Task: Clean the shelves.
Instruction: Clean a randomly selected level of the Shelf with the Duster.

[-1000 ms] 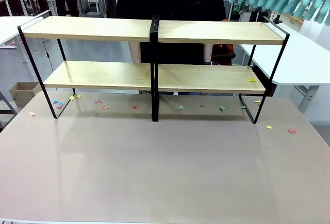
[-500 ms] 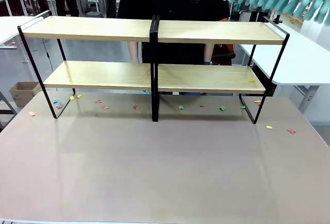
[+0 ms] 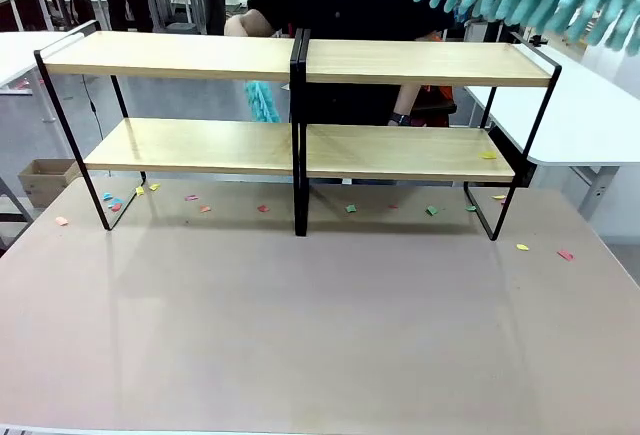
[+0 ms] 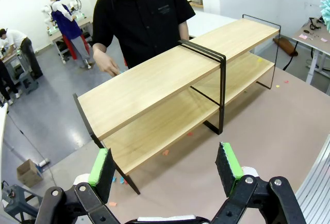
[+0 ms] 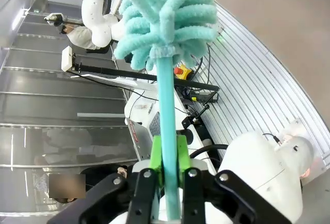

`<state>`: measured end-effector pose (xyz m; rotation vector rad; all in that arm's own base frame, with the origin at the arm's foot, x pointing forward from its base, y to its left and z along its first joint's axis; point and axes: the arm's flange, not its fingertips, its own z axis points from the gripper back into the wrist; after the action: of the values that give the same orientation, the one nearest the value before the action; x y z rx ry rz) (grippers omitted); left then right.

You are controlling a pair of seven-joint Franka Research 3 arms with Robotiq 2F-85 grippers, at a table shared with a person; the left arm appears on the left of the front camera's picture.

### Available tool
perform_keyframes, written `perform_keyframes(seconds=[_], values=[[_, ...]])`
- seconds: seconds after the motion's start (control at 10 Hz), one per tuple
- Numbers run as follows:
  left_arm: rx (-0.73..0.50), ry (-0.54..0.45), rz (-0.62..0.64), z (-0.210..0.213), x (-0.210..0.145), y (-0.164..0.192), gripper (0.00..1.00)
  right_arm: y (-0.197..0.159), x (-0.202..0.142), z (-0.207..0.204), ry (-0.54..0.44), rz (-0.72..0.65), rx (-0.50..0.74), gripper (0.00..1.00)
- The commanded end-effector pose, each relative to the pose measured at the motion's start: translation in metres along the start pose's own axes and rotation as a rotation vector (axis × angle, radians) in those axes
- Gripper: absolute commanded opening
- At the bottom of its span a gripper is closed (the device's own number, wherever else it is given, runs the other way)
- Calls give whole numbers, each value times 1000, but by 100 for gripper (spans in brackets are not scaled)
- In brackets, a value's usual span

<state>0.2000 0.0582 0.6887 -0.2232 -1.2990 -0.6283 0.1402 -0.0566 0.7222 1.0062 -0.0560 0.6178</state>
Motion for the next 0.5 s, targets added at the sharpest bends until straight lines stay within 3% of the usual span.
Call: perform_keyframes(seconds=[0.0,0.4], values=[[5,-2,-2,-1,-1,0,100,-39,-2,5,-5,3,3,13],[5,-2,-2,-1,-1,0,100,-56,-65,11,76,71,137,13]])
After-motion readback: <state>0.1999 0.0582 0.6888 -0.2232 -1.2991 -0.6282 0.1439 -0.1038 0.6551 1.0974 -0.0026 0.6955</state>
